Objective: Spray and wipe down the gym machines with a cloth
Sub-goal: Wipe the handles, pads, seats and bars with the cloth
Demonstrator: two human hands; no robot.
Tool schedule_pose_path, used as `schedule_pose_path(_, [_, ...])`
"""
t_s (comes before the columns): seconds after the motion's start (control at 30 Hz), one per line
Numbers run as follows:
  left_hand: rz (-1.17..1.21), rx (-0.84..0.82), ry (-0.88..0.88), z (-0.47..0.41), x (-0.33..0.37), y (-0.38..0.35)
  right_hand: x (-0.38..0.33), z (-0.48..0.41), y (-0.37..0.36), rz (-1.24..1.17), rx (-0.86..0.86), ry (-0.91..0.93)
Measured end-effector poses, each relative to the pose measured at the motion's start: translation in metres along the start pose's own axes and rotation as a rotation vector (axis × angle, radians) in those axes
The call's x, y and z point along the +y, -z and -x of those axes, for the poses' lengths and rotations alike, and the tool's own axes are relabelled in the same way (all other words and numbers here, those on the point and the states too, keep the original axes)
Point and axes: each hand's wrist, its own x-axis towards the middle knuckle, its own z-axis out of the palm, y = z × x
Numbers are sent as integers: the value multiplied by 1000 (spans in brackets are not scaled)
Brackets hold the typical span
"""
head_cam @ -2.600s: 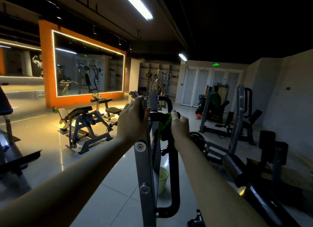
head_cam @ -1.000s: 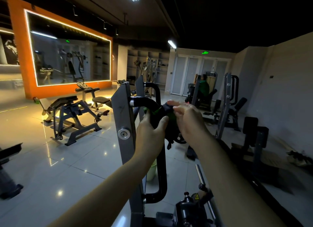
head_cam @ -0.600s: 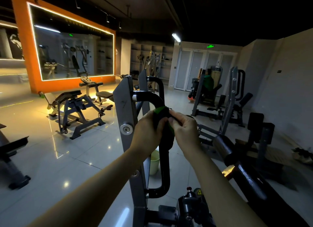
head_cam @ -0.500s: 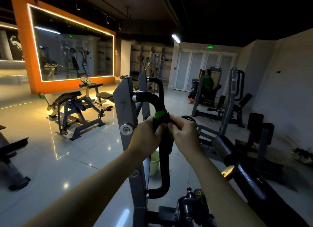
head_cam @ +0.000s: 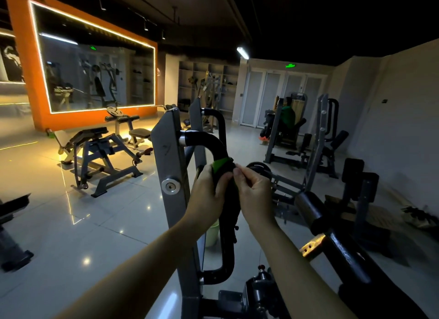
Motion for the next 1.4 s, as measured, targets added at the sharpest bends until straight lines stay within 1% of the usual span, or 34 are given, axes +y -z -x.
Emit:
schedule_pose_path(0.13, [-82, -103, 38, 11, -11, 3, 16, 10, 3, 84, -28, 20])
schedule_pose_path(0.27, [-253, -234, 113, 11, -20, 10, 21, 15, 12, 226, -75, 9])
schedule_pose_path(0.3, [-291, -236, 124, 11, -22, 10, 20, 14, 16, 270, -106, 0])
schedule_pose_path(0.33, [-303, -205, 130, 12, -24, 9, 16, 12, 18, 312, -132, -7])
schedule_pose_path(0.37, [-283, -153, 136, 13, -23, 7, 12, 8, 19, 340, -136, -8])
schedule_pose_path(0.43, [-185, -18, 130, 13, -17, 0, -1, -2, 18, 312, -69, 2])
schedule_pose_path(0.53, [1, 133, 106, 10, 1, -8, -19, -17, 10, 115, 41, -29])
schedule_pose_path(0.6, [105, 178, 61, 8, 8, -11, -21, -21, 2, 49, 31, -46])
schedule_pose_path(0.63, [148, 180, 43, 9, 7, -13, -17, -19, -2, 35, 17, -42])
schedule_pose_path(0.7, [169, 134, 19, 13, 0, -18, -4, -7, -7, 43, -6, -18])
schedule_pose_path(0.8, [76, 60, 0, 23, -19, -24, 22, 9, -6, 105, -35, -3])
schedule_pose_path(0.93, [15, 21, 2, 31, -33, -22, 37, 19, -2, 139, -34, 6])
schedule_pose_path(1.07, [15, -37, 81, 38, -39, -19, 46, 25, -1, 122, -39, -15])
schedule_pose_path(1.17, [28, -124, 135, 54, -51, -19, 61, 36, 3, 150, -61, -40])
schedule_pose_path(1.23, [11, -183, 190, 61, -59, -19, 69, 44, 9, 182, -80, -64])
schedule_pose_path(1.3, [69, -216, 267, 61, -56, -16, 69, 44, 13, 168, -100, -115])
schedule_pose_path(1.37, [188, -167, 340, 55, -40, -13, 58, 38, 14, 153, -69, -126])
schedule_pose_path(1.4, [222, -98, 358, 50, -30, -13, 49, 32, 13, 155, -25, -108])
